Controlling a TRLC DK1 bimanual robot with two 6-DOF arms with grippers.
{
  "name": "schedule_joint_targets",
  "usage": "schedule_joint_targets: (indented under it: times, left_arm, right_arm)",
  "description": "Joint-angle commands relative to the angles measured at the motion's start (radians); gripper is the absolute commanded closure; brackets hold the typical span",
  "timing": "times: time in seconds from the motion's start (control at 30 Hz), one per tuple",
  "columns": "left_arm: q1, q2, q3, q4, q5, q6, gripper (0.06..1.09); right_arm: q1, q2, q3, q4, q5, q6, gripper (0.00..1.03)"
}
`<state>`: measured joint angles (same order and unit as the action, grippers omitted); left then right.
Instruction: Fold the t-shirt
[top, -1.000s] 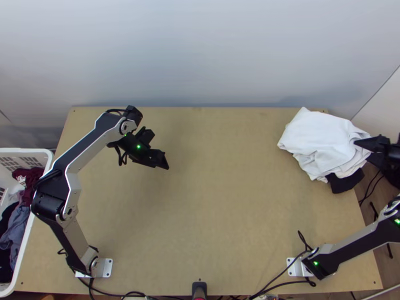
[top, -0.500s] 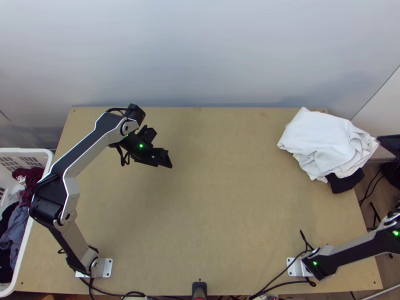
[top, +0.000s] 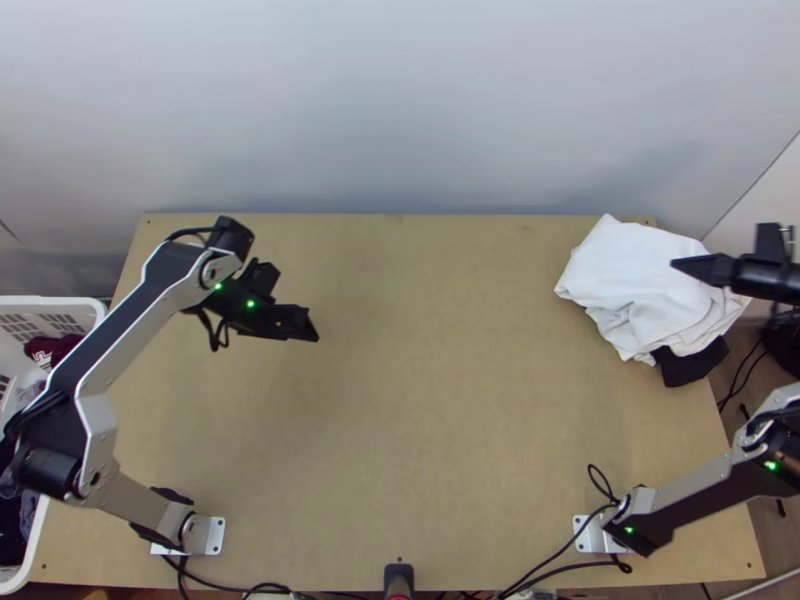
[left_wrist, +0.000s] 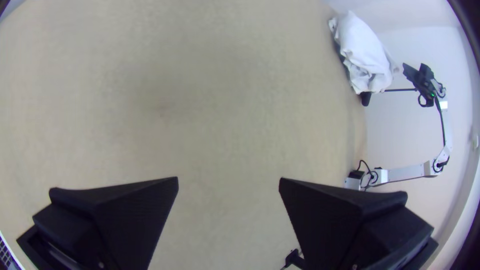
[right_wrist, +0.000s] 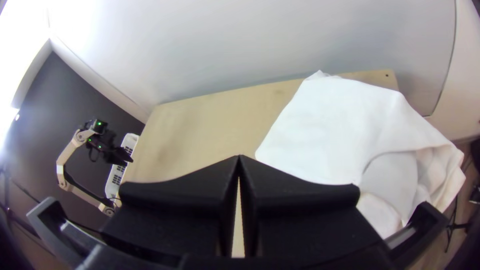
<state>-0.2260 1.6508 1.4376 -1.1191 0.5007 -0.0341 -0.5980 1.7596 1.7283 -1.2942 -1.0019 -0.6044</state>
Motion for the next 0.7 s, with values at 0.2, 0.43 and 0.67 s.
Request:
schedule_joint_targets:
  times: [0.2,0.43,0.67]
  left_arm:
    - [0.082,-0.128,-0.192,0.045,-0.031,0.008,0.1]
    - [0.097,-0.154,-0.226,0.058,-0.031,0.011,0.1]
    - [0.111,-0.172,-0.253,0.065,-0.031,0.019,0.1]
  right_arm:
    - [0.015,0.288,-0.11,0.372,0.005,-0.012,1.0]
    - [0.012,0.371,-0.115,0.403,0.006,-0.014,1.0]
    - [-0.002,0.339,-0.13,0.391,0.005,0.002,0.97]
